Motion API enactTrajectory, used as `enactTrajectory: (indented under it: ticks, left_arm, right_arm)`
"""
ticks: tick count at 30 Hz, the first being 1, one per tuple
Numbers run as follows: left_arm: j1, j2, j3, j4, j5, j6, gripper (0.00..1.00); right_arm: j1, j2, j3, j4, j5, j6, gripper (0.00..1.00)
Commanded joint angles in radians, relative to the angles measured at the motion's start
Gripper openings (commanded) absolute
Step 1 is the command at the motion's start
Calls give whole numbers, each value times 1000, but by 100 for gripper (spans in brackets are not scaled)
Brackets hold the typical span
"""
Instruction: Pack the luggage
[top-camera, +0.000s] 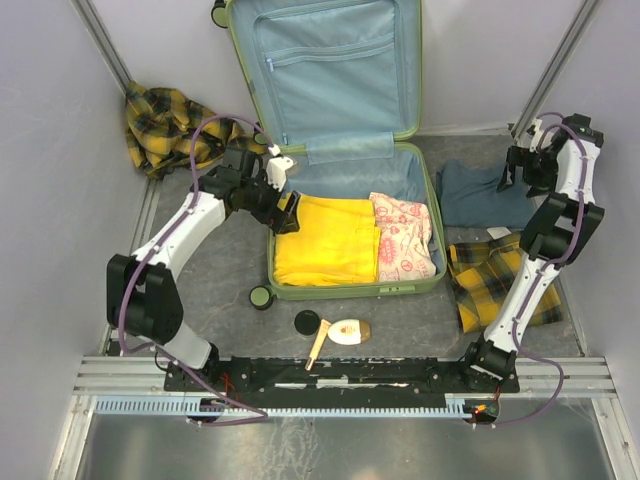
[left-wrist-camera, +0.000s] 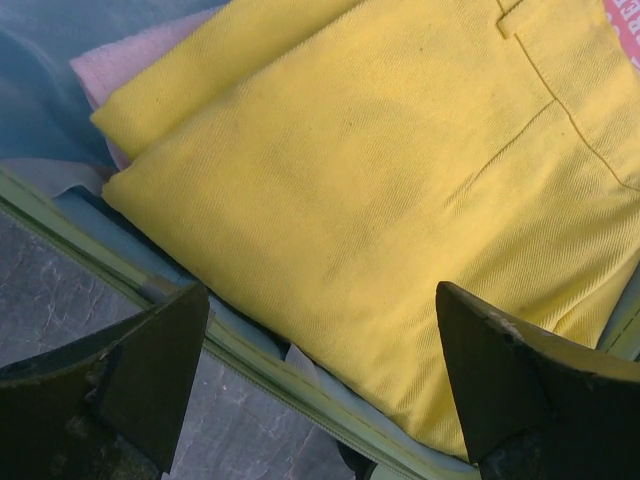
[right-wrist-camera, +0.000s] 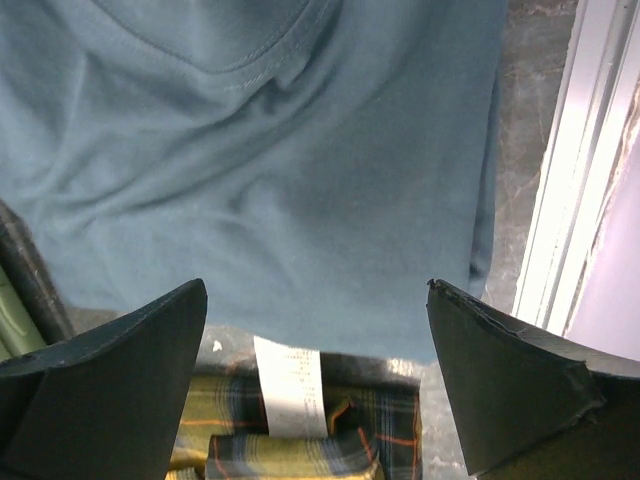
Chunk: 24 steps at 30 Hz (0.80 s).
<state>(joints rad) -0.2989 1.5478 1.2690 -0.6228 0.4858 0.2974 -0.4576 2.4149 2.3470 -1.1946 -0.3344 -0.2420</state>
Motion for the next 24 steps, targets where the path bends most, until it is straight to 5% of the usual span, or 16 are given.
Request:
enactTrajectory:
  ticks: [1, 14, 24]
  left_arm:
    - [6, 67, 115, -40, 44, 55, 100]
    - [18, 291, 356, -147, 101, 58, 99]
    - [18, 317, 393, -115, 110, -2, 100]
  right_arm:
    - [2, 42, 40, 99, 11, 43, 99]
    - [101, 191, 65, 136, 38, 35, 95]
    - [105, 219, 21, 89, -90, 55, 43]
